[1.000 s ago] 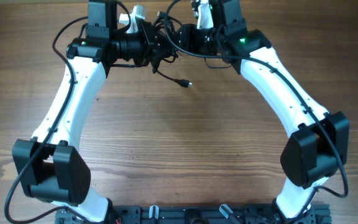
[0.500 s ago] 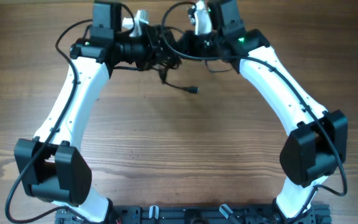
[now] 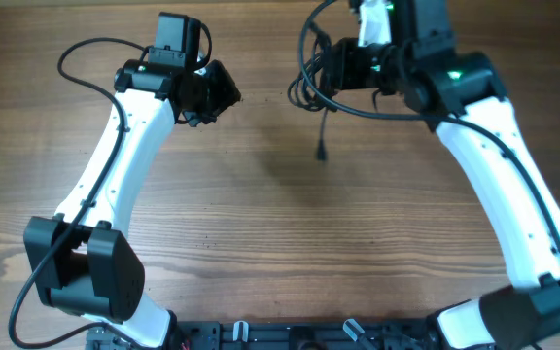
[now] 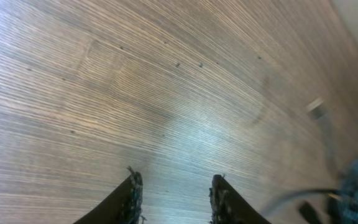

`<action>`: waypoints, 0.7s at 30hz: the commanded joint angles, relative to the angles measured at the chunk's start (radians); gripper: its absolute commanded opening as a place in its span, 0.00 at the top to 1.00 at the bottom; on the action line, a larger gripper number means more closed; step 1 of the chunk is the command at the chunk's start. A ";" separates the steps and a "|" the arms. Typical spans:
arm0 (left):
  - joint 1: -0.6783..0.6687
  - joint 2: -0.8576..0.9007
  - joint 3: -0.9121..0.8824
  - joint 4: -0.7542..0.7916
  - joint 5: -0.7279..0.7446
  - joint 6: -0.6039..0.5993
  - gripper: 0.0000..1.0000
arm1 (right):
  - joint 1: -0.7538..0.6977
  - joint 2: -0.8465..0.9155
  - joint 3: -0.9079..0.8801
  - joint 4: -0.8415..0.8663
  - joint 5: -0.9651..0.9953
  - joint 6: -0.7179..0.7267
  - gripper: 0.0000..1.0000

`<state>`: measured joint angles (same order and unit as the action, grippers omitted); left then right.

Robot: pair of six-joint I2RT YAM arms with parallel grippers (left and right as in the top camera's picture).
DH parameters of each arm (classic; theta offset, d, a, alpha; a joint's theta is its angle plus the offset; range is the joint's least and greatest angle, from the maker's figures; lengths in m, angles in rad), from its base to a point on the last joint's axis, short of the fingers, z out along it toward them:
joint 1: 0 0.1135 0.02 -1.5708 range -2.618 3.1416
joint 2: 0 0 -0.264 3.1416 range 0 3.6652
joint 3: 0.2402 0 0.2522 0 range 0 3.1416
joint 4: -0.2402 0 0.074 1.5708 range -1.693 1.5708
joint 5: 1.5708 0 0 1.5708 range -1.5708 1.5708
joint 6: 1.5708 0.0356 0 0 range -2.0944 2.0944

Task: Untangle cables

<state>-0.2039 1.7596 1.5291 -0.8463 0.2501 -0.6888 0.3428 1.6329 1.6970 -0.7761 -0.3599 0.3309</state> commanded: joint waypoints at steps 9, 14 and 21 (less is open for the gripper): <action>0.002 -0.012 0.008 0.184 0.614 0.446 0.18 | 0.002 -0.020 0.027 -0.021 -0.102 0.091 0.96; 0.020 -0.012 0.008 0.246 0.676 0.448 0.14 | 0.002 -0.003 0.026 -0.049 -0.101 0.088 0.96; 0.014 -0.010 0.008 0.286 0.815 0.498 0.18 | 0.002 -0.003 0.026 -0.049 -0.102 0.089 0.96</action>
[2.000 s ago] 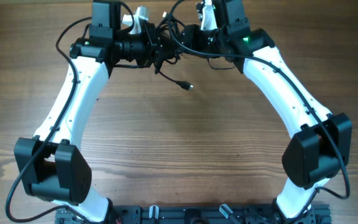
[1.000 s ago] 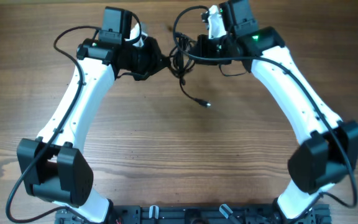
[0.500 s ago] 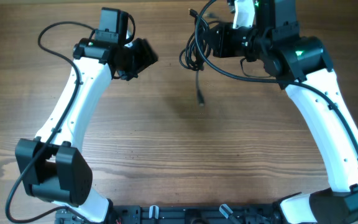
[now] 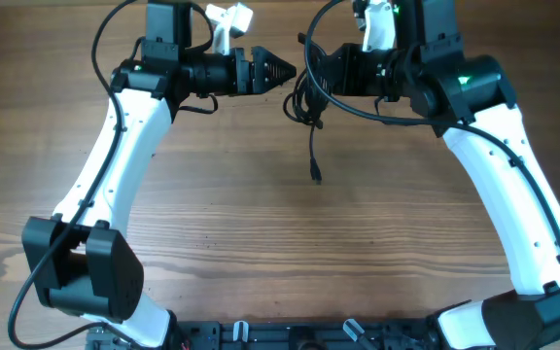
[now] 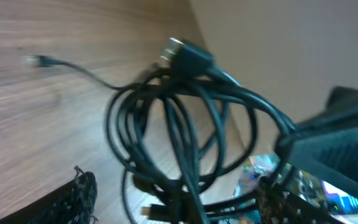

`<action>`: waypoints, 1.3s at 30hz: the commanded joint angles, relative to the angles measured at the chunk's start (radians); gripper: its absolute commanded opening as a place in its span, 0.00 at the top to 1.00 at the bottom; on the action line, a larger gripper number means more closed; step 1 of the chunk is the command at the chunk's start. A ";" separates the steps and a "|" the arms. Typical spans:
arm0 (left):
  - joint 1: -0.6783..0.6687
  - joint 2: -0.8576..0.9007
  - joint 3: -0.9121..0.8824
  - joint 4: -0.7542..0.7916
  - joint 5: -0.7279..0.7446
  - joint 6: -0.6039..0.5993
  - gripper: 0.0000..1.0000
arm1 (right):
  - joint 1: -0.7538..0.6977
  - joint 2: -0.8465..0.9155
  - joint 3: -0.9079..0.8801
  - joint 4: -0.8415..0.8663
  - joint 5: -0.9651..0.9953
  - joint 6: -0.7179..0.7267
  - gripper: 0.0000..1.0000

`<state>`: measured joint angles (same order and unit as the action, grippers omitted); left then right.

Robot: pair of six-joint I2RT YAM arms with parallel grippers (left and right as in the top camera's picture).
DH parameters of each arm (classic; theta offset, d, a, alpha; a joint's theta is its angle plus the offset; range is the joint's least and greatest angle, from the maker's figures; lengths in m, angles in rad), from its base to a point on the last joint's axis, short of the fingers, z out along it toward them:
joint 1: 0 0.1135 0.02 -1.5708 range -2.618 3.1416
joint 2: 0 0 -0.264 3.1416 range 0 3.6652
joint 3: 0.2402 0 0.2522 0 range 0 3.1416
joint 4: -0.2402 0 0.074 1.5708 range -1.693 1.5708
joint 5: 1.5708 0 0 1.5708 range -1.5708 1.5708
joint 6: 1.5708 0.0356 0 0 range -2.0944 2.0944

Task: Untangle cables

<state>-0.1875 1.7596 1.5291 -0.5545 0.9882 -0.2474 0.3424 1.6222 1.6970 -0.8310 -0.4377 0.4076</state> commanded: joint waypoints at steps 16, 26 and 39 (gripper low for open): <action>-0.163 0.087 0.006 -0.050 -0.167 0.083 0.76 | 0.002 0.008 0.026 0.005 -0.036 0.014 0.96; -0.123 0.089 0.006 -0.083 -0.454 -0.039 0.96 | -0.096 -0.070 0.027 0.158 -0.340 0.108 0.96; -0.123 0.089 0.006 -0.137 -0.526 -0.060 0.96 | -0.320 -0.080 0.027 0.171 -0.274 0.149 0.96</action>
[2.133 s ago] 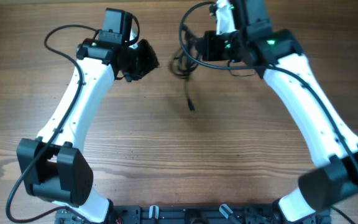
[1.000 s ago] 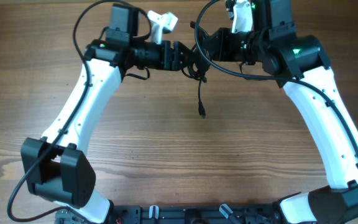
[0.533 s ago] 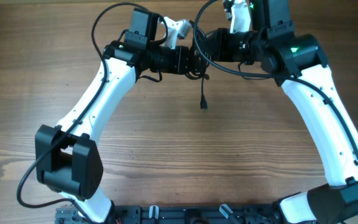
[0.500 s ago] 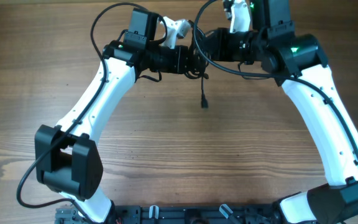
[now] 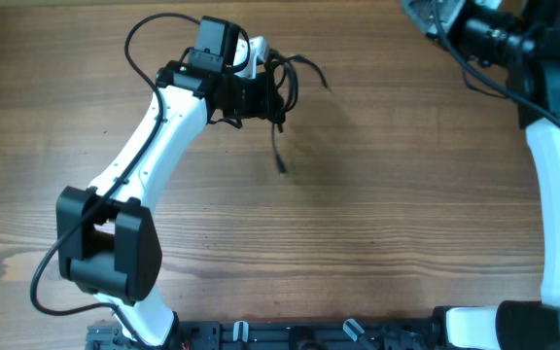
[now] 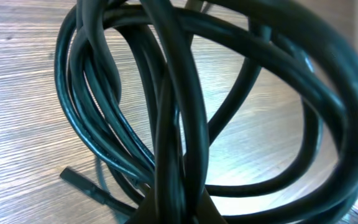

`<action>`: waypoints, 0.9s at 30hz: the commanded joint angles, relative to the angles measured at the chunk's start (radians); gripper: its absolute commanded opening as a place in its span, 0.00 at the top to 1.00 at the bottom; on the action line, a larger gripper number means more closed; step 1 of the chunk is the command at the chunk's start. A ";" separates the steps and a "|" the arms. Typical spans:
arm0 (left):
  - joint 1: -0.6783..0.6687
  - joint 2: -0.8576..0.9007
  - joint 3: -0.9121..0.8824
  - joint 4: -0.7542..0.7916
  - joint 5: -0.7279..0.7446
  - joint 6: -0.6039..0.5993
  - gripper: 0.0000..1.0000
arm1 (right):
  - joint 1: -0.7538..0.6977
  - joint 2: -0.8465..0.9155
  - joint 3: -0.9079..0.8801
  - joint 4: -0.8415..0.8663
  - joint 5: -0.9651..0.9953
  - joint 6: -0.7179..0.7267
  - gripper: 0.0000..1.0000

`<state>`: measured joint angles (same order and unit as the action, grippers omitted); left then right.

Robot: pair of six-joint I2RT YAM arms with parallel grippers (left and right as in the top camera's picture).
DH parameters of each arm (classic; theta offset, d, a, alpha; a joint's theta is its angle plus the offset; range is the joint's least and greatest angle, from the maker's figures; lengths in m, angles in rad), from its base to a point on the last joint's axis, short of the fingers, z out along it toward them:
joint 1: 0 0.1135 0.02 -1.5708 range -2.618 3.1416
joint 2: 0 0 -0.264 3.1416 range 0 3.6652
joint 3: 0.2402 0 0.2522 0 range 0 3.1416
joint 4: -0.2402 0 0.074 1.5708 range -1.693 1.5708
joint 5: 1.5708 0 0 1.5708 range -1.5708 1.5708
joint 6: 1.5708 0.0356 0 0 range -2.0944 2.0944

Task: Untangle cables

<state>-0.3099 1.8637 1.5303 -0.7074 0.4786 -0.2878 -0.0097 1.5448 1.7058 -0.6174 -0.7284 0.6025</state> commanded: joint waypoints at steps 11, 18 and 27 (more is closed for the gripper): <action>0.041 -0.016 0.006 0.125 0.363 -0.304 0.96 | 0.288 0.085 -0.014 -0.248 0.185 -0.261 0.40; 0.110 -0.016 0.006 0.121 0.528 -0.428 0.96 | 0.388 0.166 -0.014 -0.199 0.266 -0.307 0.51; 0.110 -0.016 0.006 0.121 0.528 -0.428 0.96 | 0.442 0.260 -0.015 -0.126 0.314 -0.393 0.38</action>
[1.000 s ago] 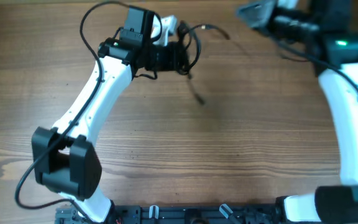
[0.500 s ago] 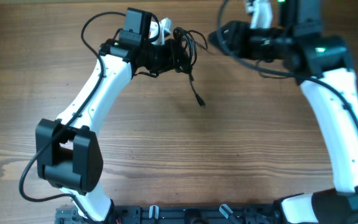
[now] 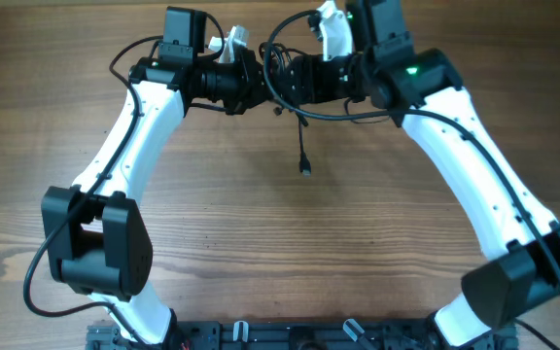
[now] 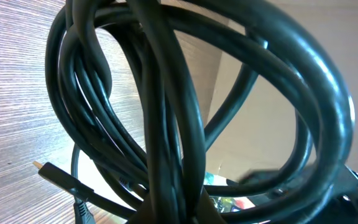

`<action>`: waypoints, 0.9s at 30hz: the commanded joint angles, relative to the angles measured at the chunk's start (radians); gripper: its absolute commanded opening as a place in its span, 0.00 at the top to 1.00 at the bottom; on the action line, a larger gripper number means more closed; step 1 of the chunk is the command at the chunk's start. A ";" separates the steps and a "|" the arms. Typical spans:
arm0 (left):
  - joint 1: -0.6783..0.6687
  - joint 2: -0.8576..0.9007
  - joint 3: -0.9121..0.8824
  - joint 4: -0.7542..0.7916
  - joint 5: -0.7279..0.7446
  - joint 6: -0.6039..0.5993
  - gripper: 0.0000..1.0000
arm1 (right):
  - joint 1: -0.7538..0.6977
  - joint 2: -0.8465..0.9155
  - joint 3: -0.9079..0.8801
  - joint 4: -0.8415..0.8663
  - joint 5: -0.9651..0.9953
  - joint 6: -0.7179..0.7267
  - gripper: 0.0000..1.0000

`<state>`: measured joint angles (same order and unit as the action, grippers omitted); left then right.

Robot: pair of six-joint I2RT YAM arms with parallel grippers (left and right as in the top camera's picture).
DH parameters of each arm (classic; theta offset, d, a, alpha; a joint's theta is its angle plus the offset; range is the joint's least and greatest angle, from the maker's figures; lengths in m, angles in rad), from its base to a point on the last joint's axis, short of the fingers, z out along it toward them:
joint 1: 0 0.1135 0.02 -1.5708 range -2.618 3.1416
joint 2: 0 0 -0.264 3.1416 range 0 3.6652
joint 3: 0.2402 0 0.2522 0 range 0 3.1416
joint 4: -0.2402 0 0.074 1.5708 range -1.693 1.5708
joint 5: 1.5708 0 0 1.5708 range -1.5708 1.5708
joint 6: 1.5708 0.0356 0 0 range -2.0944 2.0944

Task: Untangle cables

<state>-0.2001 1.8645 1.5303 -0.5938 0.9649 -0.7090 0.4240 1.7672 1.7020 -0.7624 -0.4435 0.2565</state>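
A tangled bundle of black cables (image 3: 278, 76) hangs above the back middle of the table, and one loose plug end (image 3: 304, 167) dangles toward the wood. My left gripper (image 3: 251, 84) is shut on the bundle from the left. In the left wrist view the loops (image 4: 166, 112) fill the picture, with the left gripper (image 4: 173, 213) clamped on several strands at the bottom edge. A flat connector (image 4: 58, 176) sticks out at lower left. My right gripper (image 3: 304, 78) points at the bundle from the right and touches or overlaps it; the cables hide its jaws.
Wooden table (image 3: 261, 243) under both arms. The left arm's own black cable (image 3: 129, 58) loops behind it. A black rail (image 3: 290, 335) runs along the front edge between the arm bases.
The right arm, then far off at the back right, is now up against the bundle's right side. My left gripper, still holding the bundle, has shifted slightly right and toward the back.
At first the right gripper held the bundle at the back middle while my left gripper was open over bare wood. The left gripper then faced the bundle, wide open. Later it held the bundle alone at the left. Now both grippers meet at it.
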 commanded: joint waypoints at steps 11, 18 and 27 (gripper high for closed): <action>0.000 -0.017 0.006 0.007 0.048 -0.002 0.96 | 0.010 0.106 -0.011 0.069 0.043 -0.043 0.88; 0.000 -0.017 0.005 -0.078 -0.068 0.223 0.96 | -0.032 0.034 0.035 0.083 -0.070 0.035 0.96; 0.000 -0.017 0.005 -0.183 -0.247 0.548 0.96 | -0.237 -0.142 0.042 0.067 -0.290 0.117 0.96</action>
<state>-0.2180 1.8462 1.5394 -0.7551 0.8513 -0.3214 0.2783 1.7317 1.7016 -0.7174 -0.6189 0.3275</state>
